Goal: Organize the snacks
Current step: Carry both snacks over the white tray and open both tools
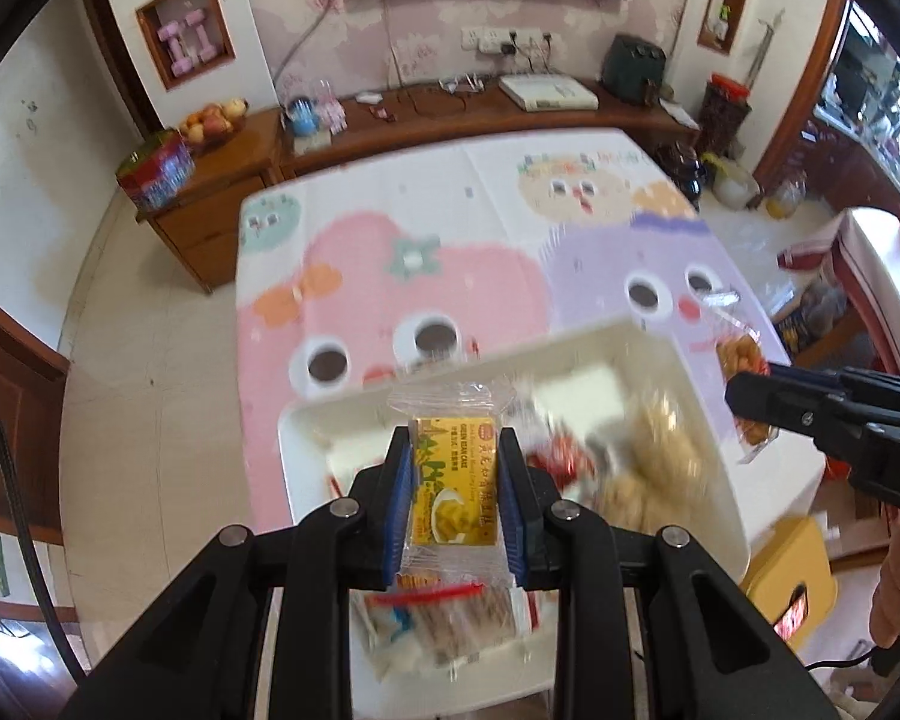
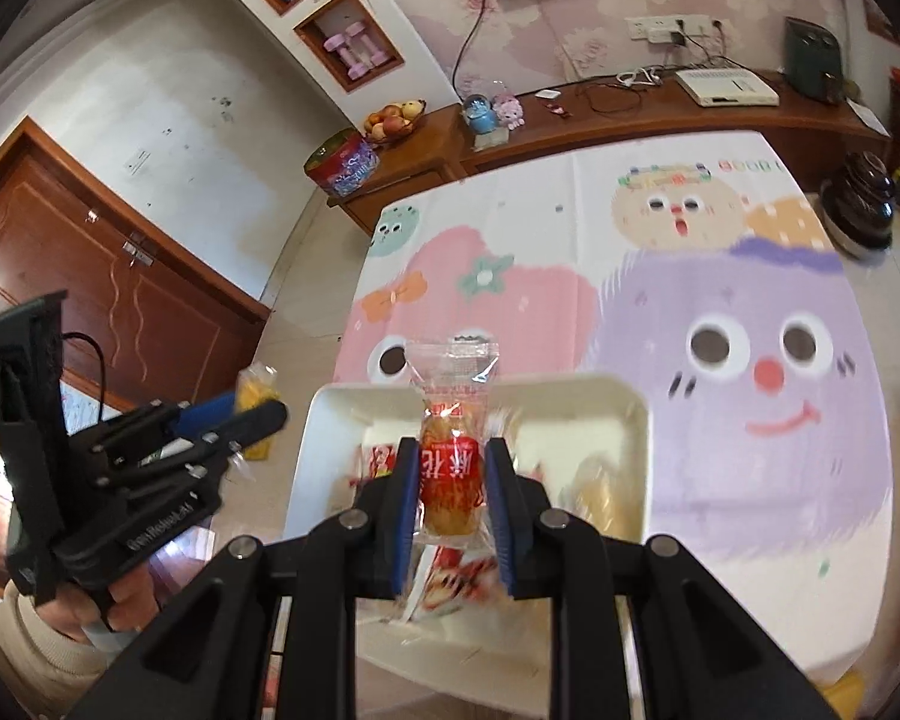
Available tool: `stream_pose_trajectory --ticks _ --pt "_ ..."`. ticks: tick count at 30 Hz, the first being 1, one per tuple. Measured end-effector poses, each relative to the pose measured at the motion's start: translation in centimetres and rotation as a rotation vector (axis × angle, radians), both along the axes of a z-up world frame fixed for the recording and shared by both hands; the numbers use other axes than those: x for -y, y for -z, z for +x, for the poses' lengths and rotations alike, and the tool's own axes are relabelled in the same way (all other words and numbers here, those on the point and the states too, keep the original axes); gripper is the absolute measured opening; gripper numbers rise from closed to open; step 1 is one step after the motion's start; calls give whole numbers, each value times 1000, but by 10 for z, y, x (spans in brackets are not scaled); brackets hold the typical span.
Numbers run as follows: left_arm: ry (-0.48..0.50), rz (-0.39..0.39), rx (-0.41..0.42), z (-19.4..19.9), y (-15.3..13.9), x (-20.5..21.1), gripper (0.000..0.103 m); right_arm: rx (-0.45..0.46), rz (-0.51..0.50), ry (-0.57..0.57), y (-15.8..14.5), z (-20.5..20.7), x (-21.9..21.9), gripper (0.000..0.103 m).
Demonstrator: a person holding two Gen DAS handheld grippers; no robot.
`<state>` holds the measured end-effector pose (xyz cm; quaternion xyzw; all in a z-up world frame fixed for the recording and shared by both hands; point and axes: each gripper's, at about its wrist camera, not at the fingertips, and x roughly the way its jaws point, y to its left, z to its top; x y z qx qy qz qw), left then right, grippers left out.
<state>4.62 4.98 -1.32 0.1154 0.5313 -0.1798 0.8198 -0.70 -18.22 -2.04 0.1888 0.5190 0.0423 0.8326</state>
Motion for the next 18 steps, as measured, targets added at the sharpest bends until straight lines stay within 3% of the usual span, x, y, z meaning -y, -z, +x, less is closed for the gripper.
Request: stream_pose_trajectory --ticks 8,18 --pt "110 85 -14 -34 20 -7 25 -19 -72 88 17 -43 -31 22" --pt "136 116 -29 -45 37 -9 25 11 -152 106 16 -64 -61 23"
